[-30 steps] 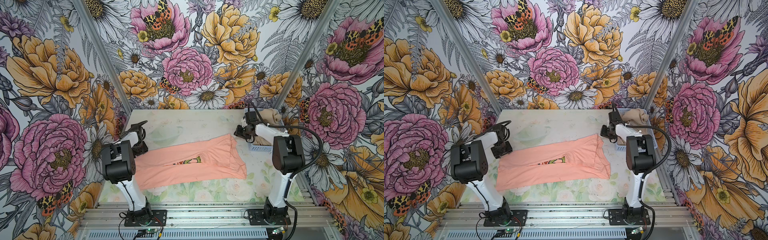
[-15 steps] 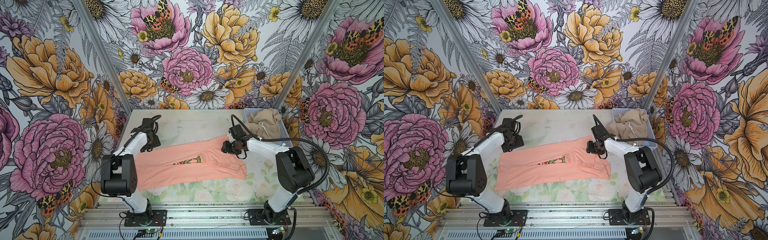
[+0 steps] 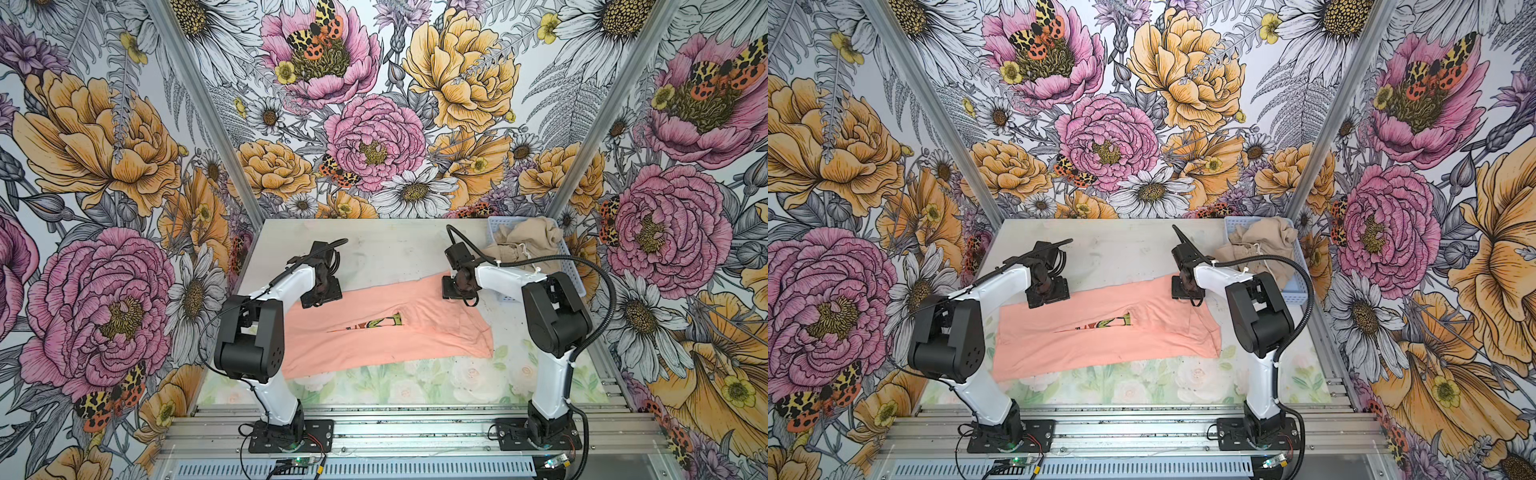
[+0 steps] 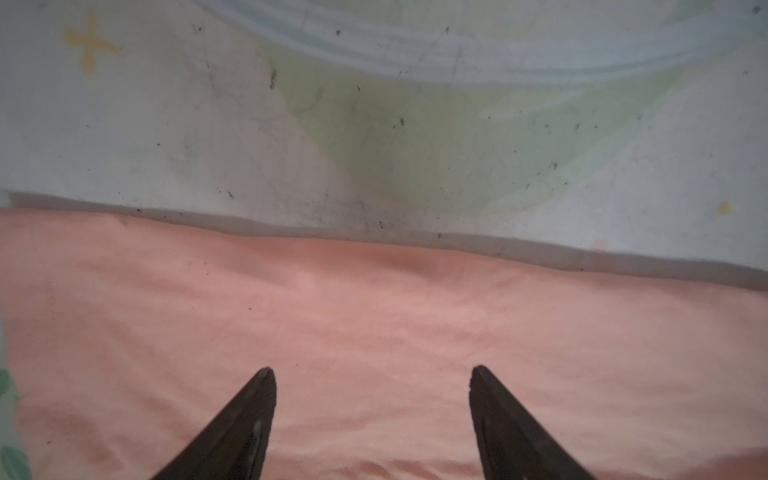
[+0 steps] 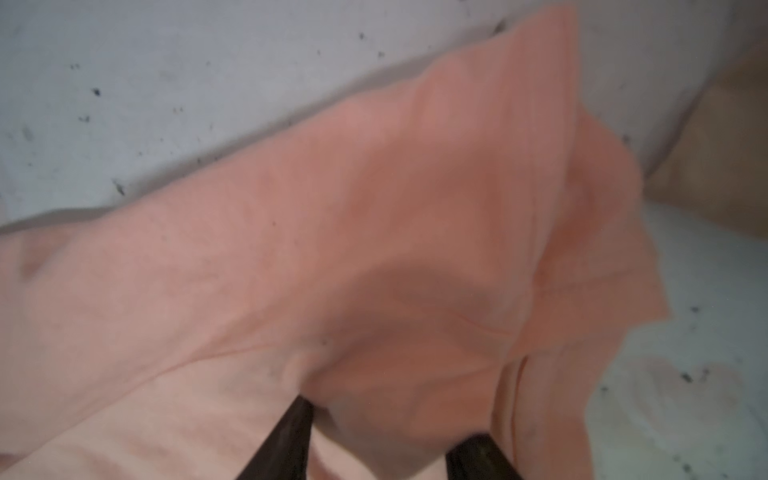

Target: Fold and stack the mixed laundry pile

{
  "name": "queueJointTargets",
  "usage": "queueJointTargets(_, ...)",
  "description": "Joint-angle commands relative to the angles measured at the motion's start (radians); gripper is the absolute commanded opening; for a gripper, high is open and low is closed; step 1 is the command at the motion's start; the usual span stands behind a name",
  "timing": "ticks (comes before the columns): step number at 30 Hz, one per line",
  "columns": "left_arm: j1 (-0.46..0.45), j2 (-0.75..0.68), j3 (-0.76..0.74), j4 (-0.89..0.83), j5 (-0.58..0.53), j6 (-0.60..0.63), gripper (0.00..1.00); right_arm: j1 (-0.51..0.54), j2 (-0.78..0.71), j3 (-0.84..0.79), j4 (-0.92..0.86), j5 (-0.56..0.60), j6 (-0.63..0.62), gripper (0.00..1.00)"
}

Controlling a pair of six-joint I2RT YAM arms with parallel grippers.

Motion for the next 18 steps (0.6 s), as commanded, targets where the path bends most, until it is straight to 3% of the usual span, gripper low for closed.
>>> queueJointTargets(1, 0.023, 0.026, 0.037, 0.006, 0.032, 0.024, 0.75, -0.017, 0.113, 0.098, -0.04, 0.047, -0.048, 0.51)
queueJointTargets(18, 0.042, 0.154, 0.097, 0.002, 0.08, 0.052, 0.75, -0.032, 0.538, 0.892, -0.266, -0.044, -0.149, 0.54)
